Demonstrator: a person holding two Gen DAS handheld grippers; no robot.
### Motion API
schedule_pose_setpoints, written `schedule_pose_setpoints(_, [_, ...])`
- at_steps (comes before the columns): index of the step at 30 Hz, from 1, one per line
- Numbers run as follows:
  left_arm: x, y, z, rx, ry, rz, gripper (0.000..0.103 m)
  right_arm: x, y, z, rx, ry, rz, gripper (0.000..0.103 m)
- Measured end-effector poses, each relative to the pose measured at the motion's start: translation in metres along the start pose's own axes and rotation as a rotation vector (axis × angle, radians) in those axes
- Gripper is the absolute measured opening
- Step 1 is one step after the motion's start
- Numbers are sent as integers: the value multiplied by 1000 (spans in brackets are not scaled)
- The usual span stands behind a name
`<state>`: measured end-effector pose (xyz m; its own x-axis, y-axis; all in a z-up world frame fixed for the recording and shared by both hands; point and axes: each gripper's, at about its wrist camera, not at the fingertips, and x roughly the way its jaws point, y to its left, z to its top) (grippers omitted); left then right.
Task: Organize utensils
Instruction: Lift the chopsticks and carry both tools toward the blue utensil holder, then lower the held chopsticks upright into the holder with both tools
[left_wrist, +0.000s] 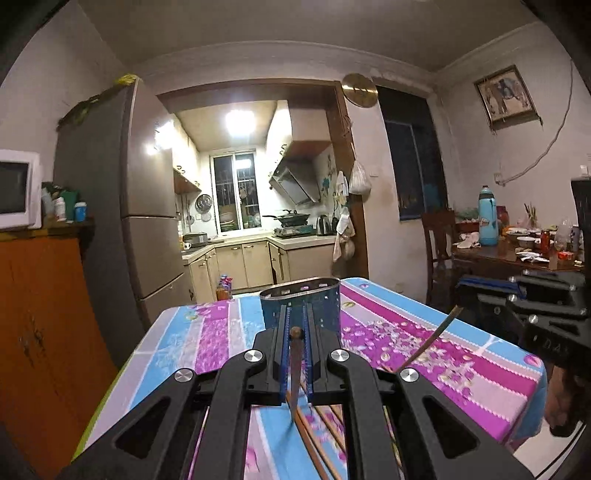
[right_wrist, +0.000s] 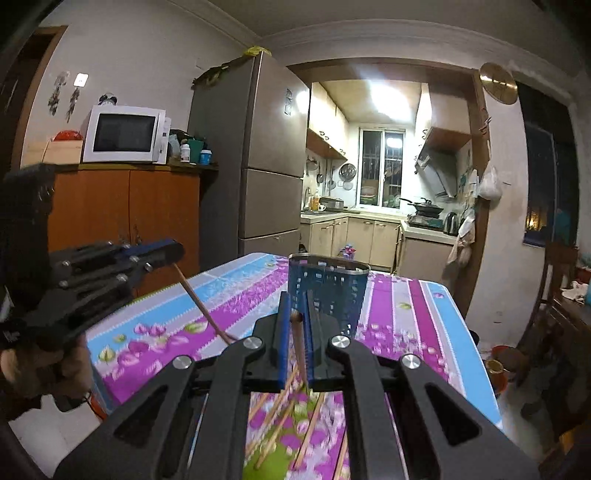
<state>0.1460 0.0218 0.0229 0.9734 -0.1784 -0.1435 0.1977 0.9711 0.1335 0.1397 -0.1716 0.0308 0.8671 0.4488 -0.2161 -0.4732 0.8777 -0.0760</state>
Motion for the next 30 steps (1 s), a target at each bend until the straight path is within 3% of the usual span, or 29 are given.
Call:
schedule_pose_setpoints(8, [52, 11, 38, -1, 78, -25, 8, 46, -25, 41, 30, 78, 56, 5])
schedule_pose_setpoints(14, [66, 24, 68, -30, 91, -17, 8, 70, -36, 60, 37, 97, 57, 5])
schedule_pose_setpoints(23, [83, 30, 113, -46, 104, -16, 8, 87, -60, 99, 42, 83, 25, 5])
schedule_pose_setpoints(30, [104, 39, 164, -89, 91, -25, 8, 98, -80, 152, 68, 34, 21, 5])
